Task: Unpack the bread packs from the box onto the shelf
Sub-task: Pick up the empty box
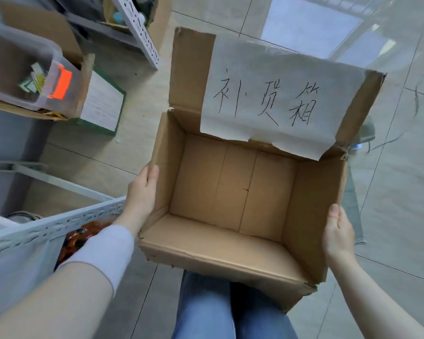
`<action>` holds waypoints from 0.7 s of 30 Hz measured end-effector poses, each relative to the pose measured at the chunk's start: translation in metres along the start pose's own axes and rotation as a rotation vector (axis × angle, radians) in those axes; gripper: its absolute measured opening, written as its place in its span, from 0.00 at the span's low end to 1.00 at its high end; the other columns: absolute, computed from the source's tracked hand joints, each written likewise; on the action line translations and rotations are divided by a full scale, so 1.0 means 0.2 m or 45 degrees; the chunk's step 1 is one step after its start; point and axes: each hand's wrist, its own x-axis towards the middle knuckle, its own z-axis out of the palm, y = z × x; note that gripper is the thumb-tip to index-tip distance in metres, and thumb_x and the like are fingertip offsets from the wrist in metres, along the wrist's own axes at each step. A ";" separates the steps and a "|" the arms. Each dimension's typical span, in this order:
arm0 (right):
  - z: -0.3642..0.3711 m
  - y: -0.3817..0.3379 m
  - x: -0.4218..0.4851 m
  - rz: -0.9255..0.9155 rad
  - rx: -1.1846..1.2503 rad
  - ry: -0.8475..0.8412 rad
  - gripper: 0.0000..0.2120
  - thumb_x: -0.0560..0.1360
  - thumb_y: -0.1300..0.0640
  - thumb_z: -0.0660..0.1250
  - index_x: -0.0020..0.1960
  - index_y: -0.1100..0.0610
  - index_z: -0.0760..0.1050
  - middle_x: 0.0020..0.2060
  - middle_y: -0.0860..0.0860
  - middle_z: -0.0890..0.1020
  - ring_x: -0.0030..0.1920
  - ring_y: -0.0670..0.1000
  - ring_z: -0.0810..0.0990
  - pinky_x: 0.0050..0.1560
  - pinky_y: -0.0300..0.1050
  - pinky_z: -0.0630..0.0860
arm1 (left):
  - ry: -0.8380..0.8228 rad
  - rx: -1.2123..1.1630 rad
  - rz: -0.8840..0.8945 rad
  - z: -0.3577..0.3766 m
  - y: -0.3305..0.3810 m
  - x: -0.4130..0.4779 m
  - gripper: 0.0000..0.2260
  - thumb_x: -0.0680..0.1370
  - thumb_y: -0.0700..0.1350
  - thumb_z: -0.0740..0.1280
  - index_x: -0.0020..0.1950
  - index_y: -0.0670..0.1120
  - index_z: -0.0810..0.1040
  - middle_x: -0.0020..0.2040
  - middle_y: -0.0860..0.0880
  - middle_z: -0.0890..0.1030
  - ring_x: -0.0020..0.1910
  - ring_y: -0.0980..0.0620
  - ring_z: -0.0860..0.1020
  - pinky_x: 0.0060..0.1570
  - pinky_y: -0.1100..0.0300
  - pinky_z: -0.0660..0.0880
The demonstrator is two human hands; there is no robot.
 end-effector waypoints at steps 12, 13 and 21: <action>-0.57 0.05 -0.53 -0.369 -0.192 -0.277 0.25 0.82 0.49 0.46 0.73 0.63 0.59 0.72 0.59 0.64 0.73 0.58 0.60 0.73 0.50 0.55 | 0.323 -0.210 -0.261 -0.30 -0.13 -1.20 0.20 0.82 0.50 0.53 0.68 0.39 0.69 0.66 0.39 0.74 0.67 0.41 0.70 0.62 0.57 0.64; -0.61 0.04 -0.58 -0.420 -0.227 -0.299 0.25 0.82 0.49 0.46 0.73 0.62 0.59 0.72 0.59 0.64 0.73 0.57 0.60 0.73 0.49 0.55 | 0.366 -0.241 -0.278 -0.32 -0.15 -1.32 0.20 0.82 0.50 0.53 0.67 0.39 0.70 0.65 0.39 0.74 0.66 0.41 0.70 0.60 0.58 0.64; -0.73 -0.08 -1.15 -0.856 -0.483 -0.482 0.25 0.82 0.47 0.46 0.72 0.60 0.61 0.70 0.59 0.67 0.71 0.60 0.63 0.71 0.54 0.58 | 0.703 -0.550 -0.512 -0.48 -0.47 -2.23 0.21 0.82 0.52 0.52 0.71 0.44 0.67 0.67 0.42 0.73 0.66 0.43 0.70 0.56 0.59 0.64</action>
